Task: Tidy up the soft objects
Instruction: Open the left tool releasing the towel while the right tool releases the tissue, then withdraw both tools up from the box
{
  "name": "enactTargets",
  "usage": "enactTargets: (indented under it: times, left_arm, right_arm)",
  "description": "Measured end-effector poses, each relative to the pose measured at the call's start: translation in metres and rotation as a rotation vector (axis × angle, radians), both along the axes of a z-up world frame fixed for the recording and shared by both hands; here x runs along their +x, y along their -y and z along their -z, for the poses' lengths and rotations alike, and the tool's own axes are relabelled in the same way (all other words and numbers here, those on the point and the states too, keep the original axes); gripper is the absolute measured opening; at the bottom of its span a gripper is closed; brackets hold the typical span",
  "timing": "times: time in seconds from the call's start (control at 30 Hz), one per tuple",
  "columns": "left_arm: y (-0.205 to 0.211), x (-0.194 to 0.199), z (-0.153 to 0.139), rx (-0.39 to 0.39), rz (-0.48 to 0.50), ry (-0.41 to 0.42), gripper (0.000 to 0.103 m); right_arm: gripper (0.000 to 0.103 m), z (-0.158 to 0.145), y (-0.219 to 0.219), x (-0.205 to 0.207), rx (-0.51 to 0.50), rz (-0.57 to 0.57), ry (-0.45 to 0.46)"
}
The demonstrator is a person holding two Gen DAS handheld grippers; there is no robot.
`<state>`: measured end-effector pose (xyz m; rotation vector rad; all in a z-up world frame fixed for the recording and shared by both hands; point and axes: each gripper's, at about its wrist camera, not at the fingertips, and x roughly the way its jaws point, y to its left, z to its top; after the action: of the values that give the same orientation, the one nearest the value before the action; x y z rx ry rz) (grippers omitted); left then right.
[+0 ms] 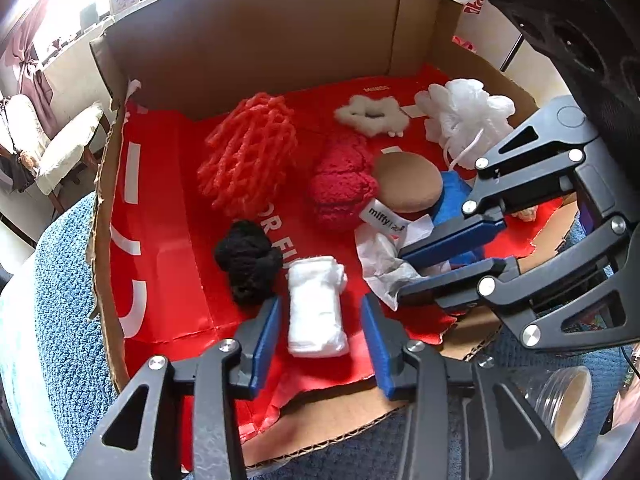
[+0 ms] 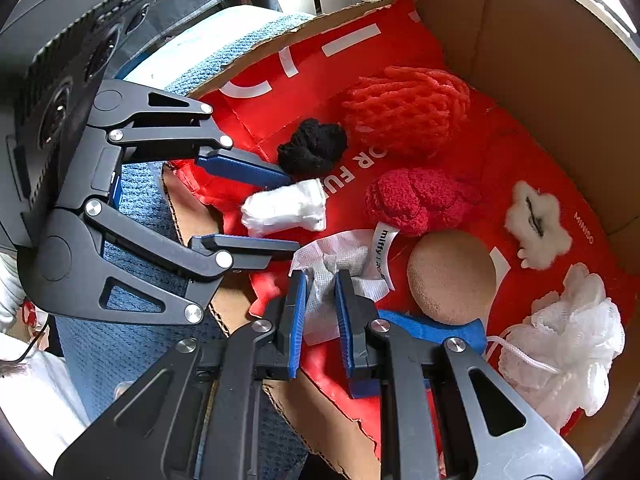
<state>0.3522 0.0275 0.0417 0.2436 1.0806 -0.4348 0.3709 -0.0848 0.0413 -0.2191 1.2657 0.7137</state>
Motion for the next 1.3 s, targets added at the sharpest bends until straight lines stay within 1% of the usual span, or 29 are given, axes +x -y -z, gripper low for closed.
enactTargets:
  times: [0.17,0.53,0.57,0.63,0.7,0.73,0.77,0.8,0.97,1.03,1.07,1.1,1.13,1.23,1.3]
  left_arm:
    - [-0.004,-0.005,-0.004,-0.003,0.001,0.005,0.046]
    - [-0.011,-0.013,-0.016,-0.013,0.003,0.025,0.054]
    - [-0.012,-0.014,-0.017,-0.014,0.003,0.028,0.054]
    - [-0.014,-0.016,-0.020,-0.016,0.001,0.034,0.055]
    - [-0.016,-0.020,-0.023,-0.022,0.000,0.041,0.057]
    - [-0.016,-0.022,-0.024,-0.018,0.001,0.045,0.057]
    - [-0.018,-0.024,-0.026,-0.011,0.001,0.053,0.057]
    - [-0.019,-0.026,-0.028,-0.011,-0.001,0.056,0.058]
    - [-0.027,-0.036,-0.038,-0.029,-0.011,0.072,0.061]
    - [-0.031,-0.042,-0.045,-0.039,-0.023,0.091,0.066]
    - [-0.032,-0.045,-0.049,-0.045,-0.029,0.099,0.068]
    - [-0.034,-0.049,-0.054,-0.054,-0.038,0.114,0.072]
    - [-0.036,-0.053,-0.058,-0.062,-0.045,0.129,0.077]
    - [-0.039,-0.064,-0.071,-0.089,-0.063,0.165,0.085]
    - [-0.039,-0.064,-0.079,-0.110,-0.071,0.180,0.089]
  right_arm:
    - [0.015,-0.001,-0.001,0.000,-0.007,-0.003,0.007]
    - [0.016,-0.006,-0.007,-0.002,-0.027,-0.001,0.014]
    - [0.018,-0.006,-0.007,-0.003,-0.028,-0.001,0.015]
    - [0.025,-0.007,-0.009,-0.003,-0.031,0.002,0.017]
    - [0.036,-0.007,-0.007,-0.003,-0.032,0.003,0.021]
    - [0.040,-0.008,-0.007,-0.004,-0.032,0.005,0.024]
    - [0.049,-0.009,-0.006,-0.004,-0.035,0.010,0.030]
    - [0.055,-0.009,-0.004,-0.004,-0.036,0.016,0.035]
    - [0.055,-0.018,0.002,-0.006,-0.040,0.043,0.061]
    - [0.055,-0.022,0.005,-0.008,-0.049,0.058,0.075]
    - [0.057,-0.025,0.006,-0.009,-0.049,0.073,0.083]
    - [0.061,-0.029,0.010,-0.012,-0.045,0.087,0.088]
    - [0.063,-0.032,0.014,-0.012,-0.041,0.104,0.094]
    - [0.067,-0.045,0.030,-0.021,-0.032,0.167,0.135]
    - [0.074,-0.058,0.044,-0.030,-0.011,0.224,0.161]
